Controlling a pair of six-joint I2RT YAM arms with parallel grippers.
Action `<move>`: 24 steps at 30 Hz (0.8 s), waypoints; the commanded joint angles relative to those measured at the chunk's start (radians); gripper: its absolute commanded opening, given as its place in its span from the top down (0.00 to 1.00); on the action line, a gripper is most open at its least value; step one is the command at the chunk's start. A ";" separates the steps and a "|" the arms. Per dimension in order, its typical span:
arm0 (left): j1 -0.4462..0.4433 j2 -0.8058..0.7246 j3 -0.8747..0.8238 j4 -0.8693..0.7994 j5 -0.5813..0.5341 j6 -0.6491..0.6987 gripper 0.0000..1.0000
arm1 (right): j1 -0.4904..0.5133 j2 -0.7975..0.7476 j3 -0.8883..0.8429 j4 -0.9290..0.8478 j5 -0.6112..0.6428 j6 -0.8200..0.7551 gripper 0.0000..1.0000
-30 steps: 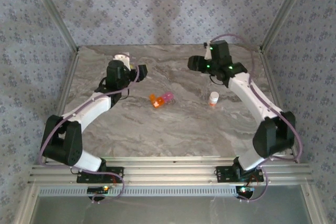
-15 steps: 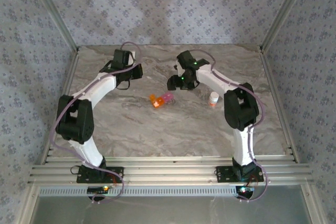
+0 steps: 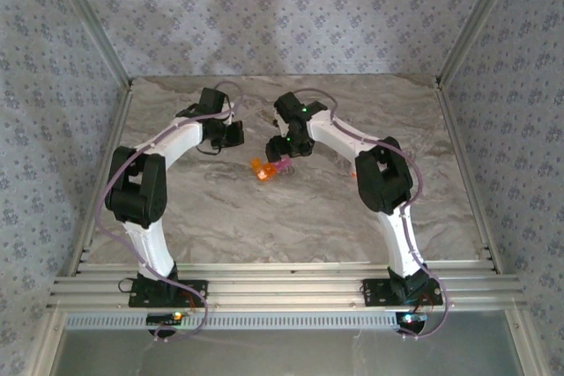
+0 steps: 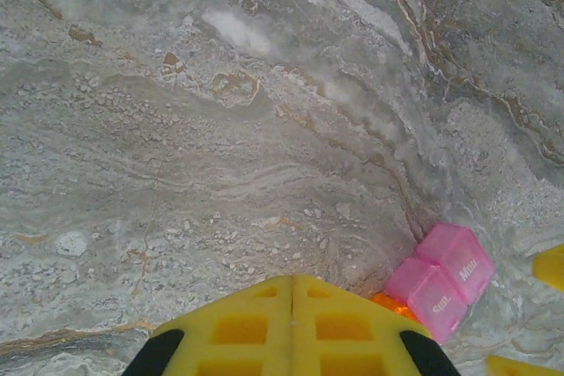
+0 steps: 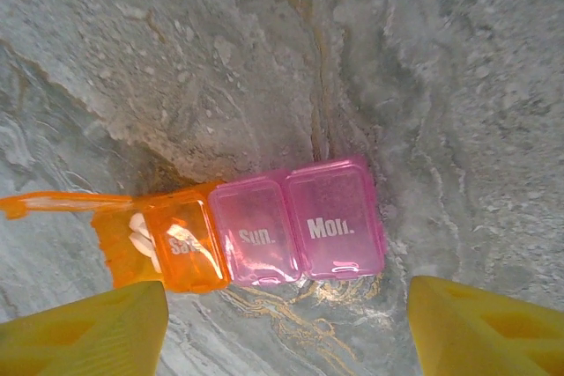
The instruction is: Sort the pills into containers
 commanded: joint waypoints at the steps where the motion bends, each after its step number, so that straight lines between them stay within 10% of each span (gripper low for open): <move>1: -0.007 0.008 0.002 -0.020 0.031 -0.006 1.00 | 0.007 0.022 0.031 -0.041 0.020 -0.025 0.27; 24: -0.035 0.028 -0.041 -0.012 0.045 -0.003 1.00 | 0.008 0.087 0.068 -0.046 -0.002 -0.016 0.27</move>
